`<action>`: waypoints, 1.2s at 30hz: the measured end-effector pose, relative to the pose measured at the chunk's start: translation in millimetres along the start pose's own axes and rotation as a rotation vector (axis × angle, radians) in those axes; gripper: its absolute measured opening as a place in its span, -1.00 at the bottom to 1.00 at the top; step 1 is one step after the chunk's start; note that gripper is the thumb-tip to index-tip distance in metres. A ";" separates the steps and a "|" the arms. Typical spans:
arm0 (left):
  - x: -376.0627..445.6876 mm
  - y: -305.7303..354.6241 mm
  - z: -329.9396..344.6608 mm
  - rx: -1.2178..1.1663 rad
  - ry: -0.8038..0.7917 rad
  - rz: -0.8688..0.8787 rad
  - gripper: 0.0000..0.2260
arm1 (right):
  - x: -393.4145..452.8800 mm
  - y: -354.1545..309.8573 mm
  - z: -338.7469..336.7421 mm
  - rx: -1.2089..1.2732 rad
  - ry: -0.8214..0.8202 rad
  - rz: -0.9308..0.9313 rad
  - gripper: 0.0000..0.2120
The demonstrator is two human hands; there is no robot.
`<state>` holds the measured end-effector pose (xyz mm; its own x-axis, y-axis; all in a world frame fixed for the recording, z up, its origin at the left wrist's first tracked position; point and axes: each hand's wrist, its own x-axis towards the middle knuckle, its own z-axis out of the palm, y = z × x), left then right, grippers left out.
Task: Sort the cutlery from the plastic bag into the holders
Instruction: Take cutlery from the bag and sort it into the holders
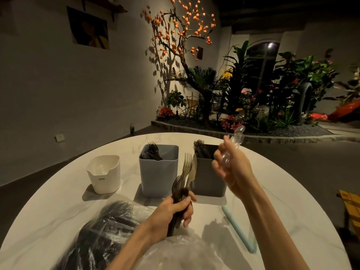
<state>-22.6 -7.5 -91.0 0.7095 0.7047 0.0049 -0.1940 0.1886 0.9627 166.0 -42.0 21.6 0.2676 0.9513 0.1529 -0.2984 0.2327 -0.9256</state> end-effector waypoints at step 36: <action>0.3 -2.5 11.7 0.005 0.070 -0.025 -0.75 | -38.6 88.7 -0.8 -0.177 0.165 -0.003 -0.73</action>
<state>-14.0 -15.9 -90.2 0.6653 0.7456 -0.0381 -0.1730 0.2035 0.9637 129.9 -58.3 -66.7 0.4190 0.9012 0.1108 -0.1357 0.1828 -0.9737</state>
